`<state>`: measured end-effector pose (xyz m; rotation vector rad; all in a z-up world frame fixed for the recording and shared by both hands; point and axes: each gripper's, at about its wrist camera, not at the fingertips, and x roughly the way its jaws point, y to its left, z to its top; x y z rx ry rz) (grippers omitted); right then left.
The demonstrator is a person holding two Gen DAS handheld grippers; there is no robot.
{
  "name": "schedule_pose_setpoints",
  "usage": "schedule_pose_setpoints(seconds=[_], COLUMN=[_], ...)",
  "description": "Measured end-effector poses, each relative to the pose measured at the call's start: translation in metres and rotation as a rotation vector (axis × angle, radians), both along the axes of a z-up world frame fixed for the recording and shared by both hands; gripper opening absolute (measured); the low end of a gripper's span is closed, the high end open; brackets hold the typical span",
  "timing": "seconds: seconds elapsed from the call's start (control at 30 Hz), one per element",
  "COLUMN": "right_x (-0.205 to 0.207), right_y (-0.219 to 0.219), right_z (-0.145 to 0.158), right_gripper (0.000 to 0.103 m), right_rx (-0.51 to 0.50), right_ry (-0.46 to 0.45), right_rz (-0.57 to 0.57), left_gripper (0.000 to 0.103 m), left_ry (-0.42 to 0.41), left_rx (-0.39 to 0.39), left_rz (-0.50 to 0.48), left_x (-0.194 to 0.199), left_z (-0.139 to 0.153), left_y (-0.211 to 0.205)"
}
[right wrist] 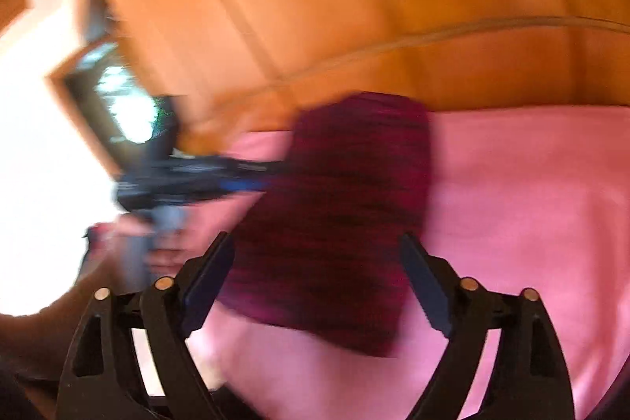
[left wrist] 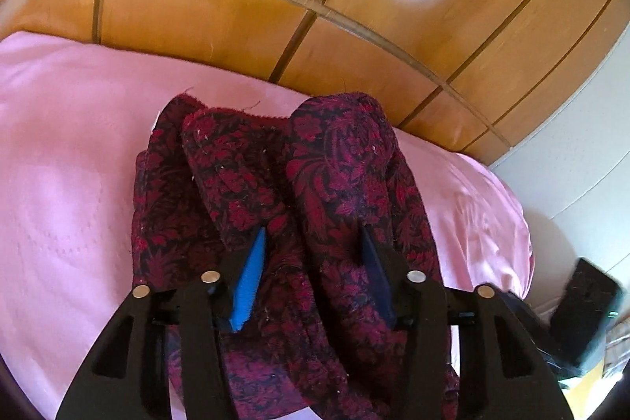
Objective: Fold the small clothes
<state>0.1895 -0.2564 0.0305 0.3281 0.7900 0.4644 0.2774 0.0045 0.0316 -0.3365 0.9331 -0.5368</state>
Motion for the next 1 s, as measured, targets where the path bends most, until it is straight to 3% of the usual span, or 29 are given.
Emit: schedule_pose_setpoints(seconds=[0.1,0.27,0.4,0.43,0.47,0.5,0.6,0.67,0.8,0.87,1.0], right_x=[0.004,0.002,0.001,0.002,0.003,0.004,0.001,0.002,0.003,0.008,0.021], right_y=[0.018,0.051,0.049,0.048,0.047,0.048,0.055,0.061,0.084,0.104,0.135], right_z=[-0.016,-0.023,-0.026,-0.027,-0.025,-0.026,-0.024,-0.019,0.001,0.003,-0.011], right_gripper=[0.078,0.079,0.081,0.081,0.081,0.081,0.081,0.08,0.079,0.079,0.079], right_rx=[-0.069,-0.127,-0.122,-0.111,-0.107,-0.104,-0.103,-0.096,-0.09,-0.109,-0.093], right_ry=[0.015,-0.026,-0.031,-0.029,-0.027,-0.026,-0.023,-0.025,-0.074,-0.085,-0.041], right_rz=[0.033,0.071,0.071,0.069,0.066,0.065,0.062,0.084,0.173,0.203,0.258], left_gripper=[0.063,0.064,0.064,0.058,0.04,0.032,0.02,0.011,0.011,0.011,0.011], left_ry=[0.006,0.02,0.001,-0.013,-0.029,-0.046,-0.102,-0.147,-0.237,-0.253,-0.17], left_rx=[-0.014,0.021,0.05,0.073,0.11,0.146,0.17,0.146,0.136,0.167,0.157], left_rz=[-0.025,-0.048,-0.054,-0.052,-0.05,-0.054,-0.042,-0.042,-0.052,-0.032,0.055], left_x=[-0.002,0.0,-0.002,-0.003,-0.004,-0.005,-0.012,-0.018,-0.03,-0.03,-0.024], left_z=[0.006,0.008,0.011,0.012,0.011,0.009,0.011,0.021,0.051,0.051,0.023], left_y=[-0.006,-0.023,-0.03,-0.033,-0.036,-0.041,-0.044,-0.039,-0.023,-0.009,0.031])
